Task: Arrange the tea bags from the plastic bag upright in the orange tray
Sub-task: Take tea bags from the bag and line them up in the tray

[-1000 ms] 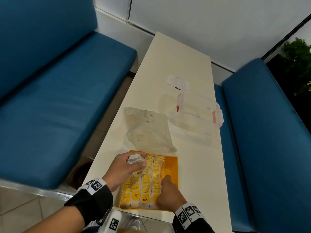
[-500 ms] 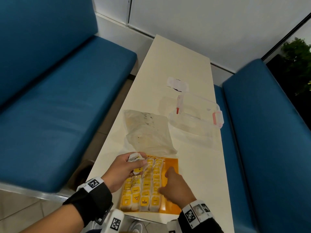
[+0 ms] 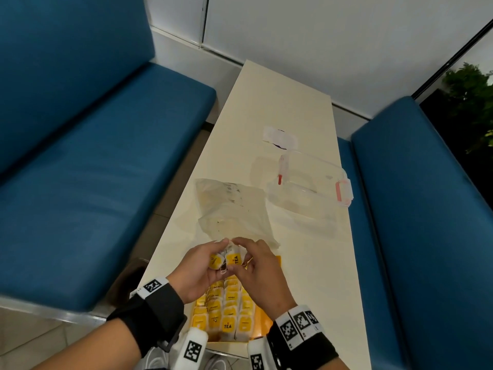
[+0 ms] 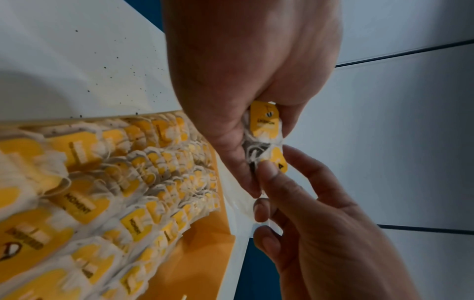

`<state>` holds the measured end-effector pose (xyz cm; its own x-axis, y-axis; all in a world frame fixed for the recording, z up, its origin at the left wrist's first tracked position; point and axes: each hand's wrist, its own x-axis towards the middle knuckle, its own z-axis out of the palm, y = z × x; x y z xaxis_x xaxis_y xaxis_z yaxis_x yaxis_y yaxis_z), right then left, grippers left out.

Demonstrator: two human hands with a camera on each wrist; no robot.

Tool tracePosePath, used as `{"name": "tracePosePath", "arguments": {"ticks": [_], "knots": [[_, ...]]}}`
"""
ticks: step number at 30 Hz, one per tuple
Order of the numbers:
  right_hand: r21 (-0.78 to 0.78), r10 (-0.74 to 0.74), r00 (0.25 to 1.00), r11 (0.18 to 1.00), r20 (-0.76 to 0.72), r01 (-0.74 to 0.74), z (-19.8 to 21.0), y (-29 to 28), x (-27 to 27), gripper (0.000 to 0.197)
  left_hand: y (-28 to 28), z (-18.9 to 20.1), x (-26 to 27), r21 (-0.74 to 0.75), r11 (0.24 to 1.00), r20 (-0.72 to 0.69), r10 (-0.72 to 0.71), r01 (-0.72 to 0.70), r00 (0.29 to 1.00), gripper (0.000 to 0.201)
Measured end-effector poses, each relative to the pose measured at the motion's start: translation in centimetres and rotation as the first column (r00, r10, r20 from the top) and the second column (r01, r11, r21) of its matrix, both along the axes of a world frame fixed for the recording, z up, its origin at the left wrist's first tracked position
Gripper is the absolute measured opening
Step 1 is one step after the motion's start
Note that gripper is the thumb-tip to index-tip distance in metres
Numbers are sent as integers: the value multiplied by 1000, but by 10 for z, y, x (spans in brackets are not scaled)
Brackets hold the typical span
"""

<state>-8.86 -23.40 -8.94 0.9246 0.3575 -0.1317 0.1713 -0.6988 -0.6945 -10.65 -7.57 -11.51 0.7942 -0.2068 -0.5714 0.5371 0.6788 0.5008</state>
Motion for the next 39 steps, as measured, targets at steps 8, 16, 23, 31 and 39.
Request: {"name": "tracePosePath", "arguments": {"ticks": [8,16,23,31,39], "knots": [[-39,92,994,995,59,-90,4,-7,5,22,4,-3,2,35,999,-19,-36,36,999,34],[165,40,997,985,73,-51,7,-14,9,15,2,-13,3,61,995,18,-80,78,997,36],[62,220,970,972,108,-227,12,-23,11,22,-3,-12,7,191,977,11,-99,95,995,31],[-20,283,954,959,102,-283,15,-24,10,17,-5,-12,7,215,972,-13,-92,93,996,26],[48,199,961,976,193,-212,29,-27,15,15,3,-13,7,296,953,-24,-61,66,998,26]]}}
